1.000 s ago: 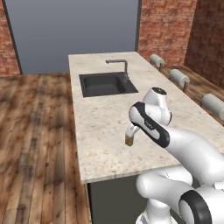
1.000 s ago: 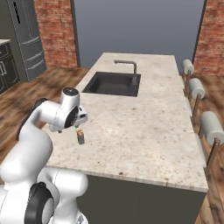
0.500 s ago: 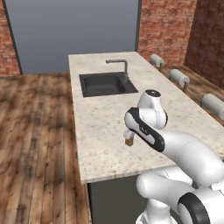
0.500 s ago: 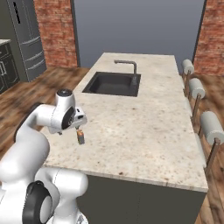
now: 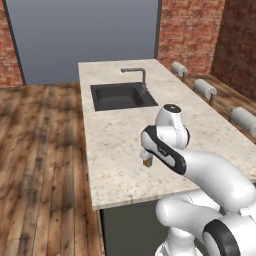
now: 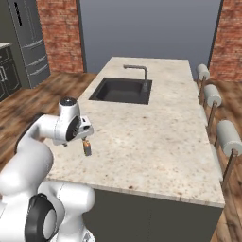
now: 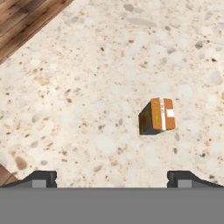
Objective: Pick the boxed drink, can from the counter and place them in the open cabinet.
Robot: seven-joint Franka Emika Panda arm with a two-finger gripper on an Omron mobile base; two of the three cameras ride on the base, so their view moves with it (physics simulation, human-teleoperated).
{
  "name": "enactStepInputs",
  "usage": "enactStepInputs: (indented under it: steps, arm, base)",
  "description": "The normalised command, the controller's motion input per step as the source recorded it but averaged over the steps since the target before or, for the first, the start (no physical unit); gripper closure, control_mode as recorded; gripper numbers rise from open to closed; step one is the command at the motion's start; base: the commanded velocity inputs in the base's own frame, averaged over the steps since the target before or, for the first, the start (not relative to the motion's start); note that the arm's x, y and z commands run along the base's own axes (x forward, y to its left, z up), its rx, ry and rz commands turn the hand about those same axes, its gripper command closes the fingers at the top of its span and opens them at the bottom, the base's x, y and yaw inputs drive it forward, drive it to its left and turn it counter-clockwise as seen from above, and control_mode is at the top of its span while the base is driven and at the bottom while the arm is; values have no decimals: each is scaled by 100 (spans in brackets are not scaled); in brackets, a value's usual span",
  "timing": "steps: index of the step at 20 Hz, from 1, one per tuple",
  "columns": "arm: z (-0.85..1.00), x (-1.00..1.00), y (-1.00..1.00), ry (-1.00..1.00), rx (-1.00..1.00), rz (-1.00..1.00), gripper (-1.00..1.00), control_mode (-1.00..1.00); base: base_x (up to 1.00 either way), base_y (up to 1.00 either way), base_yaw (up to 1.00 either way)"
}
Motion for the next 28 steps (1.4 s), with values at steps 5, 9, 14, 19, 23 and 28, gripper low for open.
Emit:
enactStepInputs:
  steps: [5,9,14,19,23,28]
  arm:
    - [-18,47,0,0,0,0,-100,-100]
    - [-20,44,-3,0,0,0,-100,-100]
    - [-17,25,-14,0,0,0,-100,-100]
    - [-7,17,-8,0,0,0,-100,-100]
    - [0,0,0,0,0,0,-100,-100]
    - [-6,0,0,0,0,0,-100,-100]
  base:
    - [0,0,0]
    - [0,0,0]
    - [0,0,0]
    - [0,0,0]
    - [0,0,0]
    - [0,0,0]
